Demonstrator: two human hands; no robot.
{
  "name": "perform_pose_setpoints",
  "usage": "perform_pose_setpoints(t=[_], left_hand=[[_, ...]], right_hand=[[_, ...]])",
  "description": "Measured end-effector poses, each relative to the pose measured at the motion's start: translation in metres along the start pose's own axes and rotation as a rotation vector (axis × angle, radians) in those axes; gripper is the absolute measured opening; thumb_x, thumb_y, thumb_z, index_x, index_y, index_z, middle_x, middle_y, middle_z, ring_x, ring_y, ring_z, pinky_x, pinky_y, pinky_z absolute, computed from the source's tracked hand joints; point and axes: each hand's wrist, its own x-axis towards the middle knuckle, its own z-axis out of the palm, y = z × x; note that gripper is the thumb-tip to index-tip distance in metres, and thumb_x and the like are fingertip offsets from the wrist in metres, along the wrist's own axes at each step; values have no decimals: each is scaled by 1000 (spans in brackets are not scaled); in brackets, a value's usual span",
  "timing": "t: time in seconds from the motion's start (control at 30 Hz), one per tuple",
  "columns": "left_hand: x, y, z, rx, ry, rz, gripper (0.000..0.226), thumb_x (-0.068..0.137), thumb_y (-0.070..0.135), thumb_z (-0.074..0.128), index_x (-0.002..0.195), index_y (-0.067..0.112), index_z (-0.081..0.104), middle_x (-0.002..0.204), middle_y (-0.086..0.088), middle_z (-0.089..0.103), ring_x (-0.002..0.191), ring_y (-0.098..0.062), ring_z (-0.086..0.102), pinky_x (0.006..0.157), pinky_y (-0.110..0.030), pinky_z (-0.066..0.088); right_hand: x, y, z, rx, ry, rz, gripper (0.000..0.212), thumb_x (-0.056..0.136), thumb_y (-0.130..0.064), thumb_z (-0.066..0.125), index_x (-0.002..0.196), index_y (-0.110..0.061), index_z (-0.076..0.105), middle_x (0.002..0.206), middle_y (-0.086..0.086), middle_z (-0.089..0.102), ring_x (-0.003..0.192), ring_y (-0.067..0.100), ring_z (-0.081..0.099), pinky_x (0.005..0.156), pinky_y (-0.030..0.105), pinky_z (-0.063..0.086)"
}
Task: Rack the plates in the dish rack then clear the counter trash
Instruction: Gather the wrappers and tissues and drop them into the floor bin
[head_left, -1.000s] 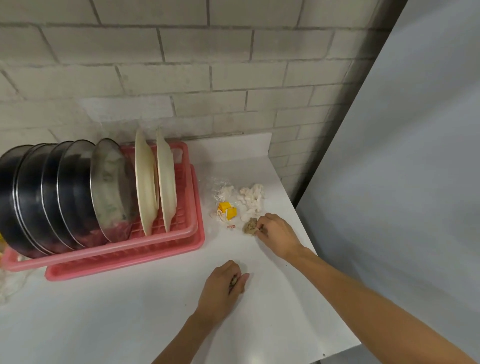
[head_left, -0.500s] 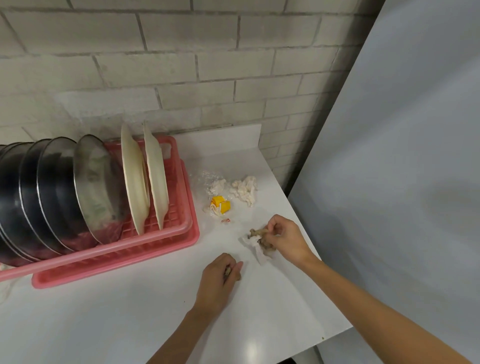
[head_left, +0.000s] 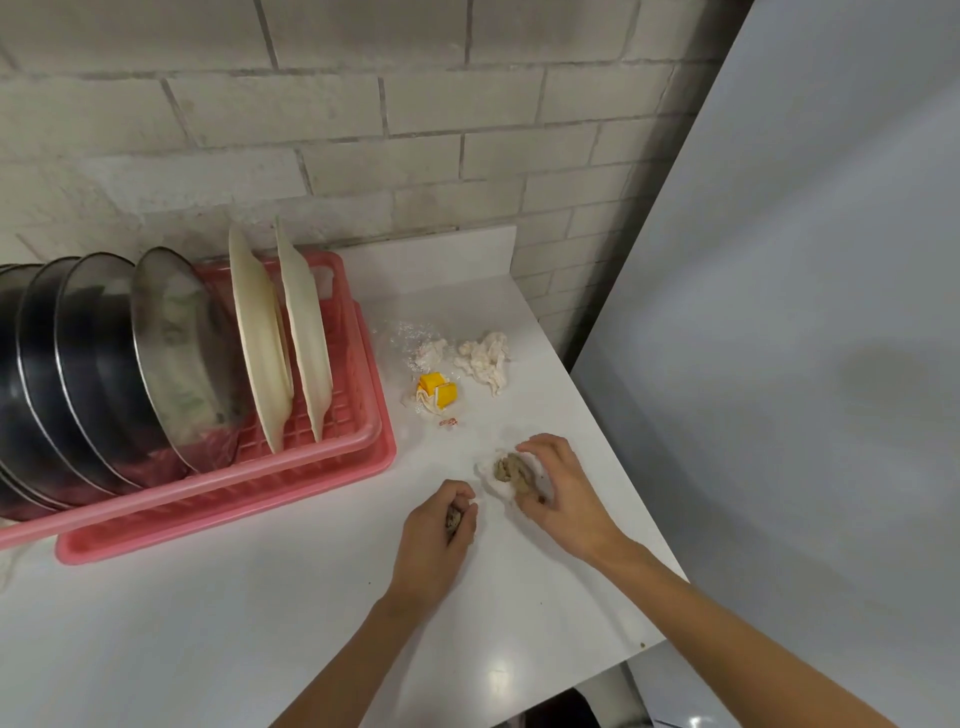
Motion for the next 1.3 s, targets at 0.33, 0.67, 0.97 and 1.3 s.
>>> perform_pose_setpoints(t=[0.33, 0.67, 0.97, 1.3], left_hand=[[0, 2, 0, -37, 34, -35, 17, 96, 10, 54, 90, 26, 56, 66, -2, 57, 61, -23, 55, 64, -46, 51], [0, 1, -1, -53, 40, -62, 22, 95, 9, 55, 85, 29, 57, 67, 1, 56, 62, -24, 56, 65, -47, 52], [-1, 0, -1, -56, 34, -54, 26, 95, 6, 55, 84, 29, 57, 67, 1, 56, 62, -25, 57, 65, -47, 53], [1, -1, -2, -21, 39, -28, 19, 96, 11, 54, 85, 26, 57, 63, 6, 49, 57, -11, 45, 61, -38, 47]], right_hand=[[8, 3, 30, -392, 36, -181, 33, 90, -25, 63, 122, -19, 60, 107, 2, 49, 96, 22, 48, 81, 32, 48], [3, -12, 21, -69, 40, 57, 36, 93, -30, 61, 66, -16, 41, 66, -1, 49, 59, 16, 49, 60, 30, 41], [0, -22, 8, 206, 70, 233, 25, 71, 9, 65, 71, -10, 49, 68, -3, 50, 57, 10, 50, 55, 27, 41], [-7, -26, 7, 419, 50, 278, 19, 92, -8, 62, 110, -16, 65, 91, -5, 65, 68, 1, 59, 64, 16, 45]])
